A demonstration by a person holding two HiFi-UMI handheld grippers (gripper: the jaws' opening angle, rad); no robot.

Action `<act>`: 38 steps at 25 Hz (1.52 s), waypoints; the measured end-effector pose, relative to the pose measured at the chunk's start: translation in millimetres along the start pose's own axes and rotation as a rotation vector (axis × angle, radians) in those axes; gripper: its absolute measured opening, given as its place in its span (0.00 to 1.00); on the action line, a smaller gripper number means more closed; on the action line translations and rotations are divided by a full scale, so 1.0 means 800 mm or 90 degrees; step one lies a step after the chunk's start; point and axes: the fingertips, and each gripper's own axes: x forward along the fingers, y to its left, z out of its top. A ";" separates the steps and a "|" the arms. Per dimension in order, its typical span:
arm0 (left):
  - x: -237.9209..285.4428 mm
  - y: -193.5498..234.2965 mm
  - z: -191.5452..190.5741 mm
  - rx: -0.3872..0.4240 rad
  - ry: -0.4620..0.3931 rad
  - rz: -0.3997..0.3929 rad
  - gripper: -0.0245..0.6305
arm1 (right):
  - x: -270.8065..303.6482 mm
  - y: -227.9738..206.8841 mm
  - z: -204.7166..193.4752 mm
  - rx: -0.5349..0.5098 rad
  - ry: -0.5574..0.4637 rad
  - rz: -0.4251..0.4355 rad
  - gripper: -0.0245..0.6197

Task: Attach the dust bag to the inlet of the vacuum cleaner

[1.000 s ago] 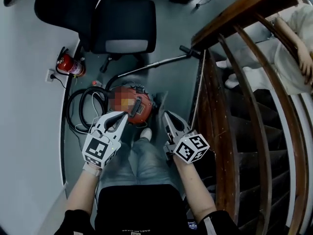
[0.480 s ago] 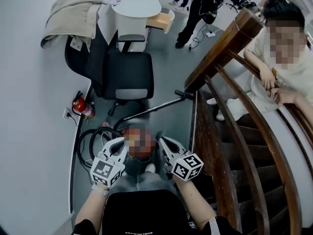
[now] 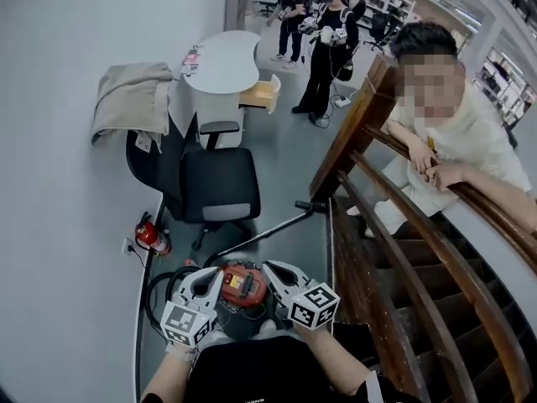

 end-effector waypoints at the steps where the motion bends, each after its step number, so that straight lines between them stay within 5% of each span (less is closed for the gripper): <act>1: -0.003 -0.001 0.008 0.002 -0.003 0.000 0.06 | -0.002 0.005 0.008 -0.004 -0.005 0.002 0.08; 14: -0.014 -0.011 0.068 0.040 -0.047 -0.015 0.06 | -0.015 0.041 0.054 -0.034 -0.046 0.014 0.08; 38: -0.013 -0.013 0.062 0.020 -0.051 -0.016 0.06 | -0.021 0.051 0.048 -0.047 -0.042 0.017 0.08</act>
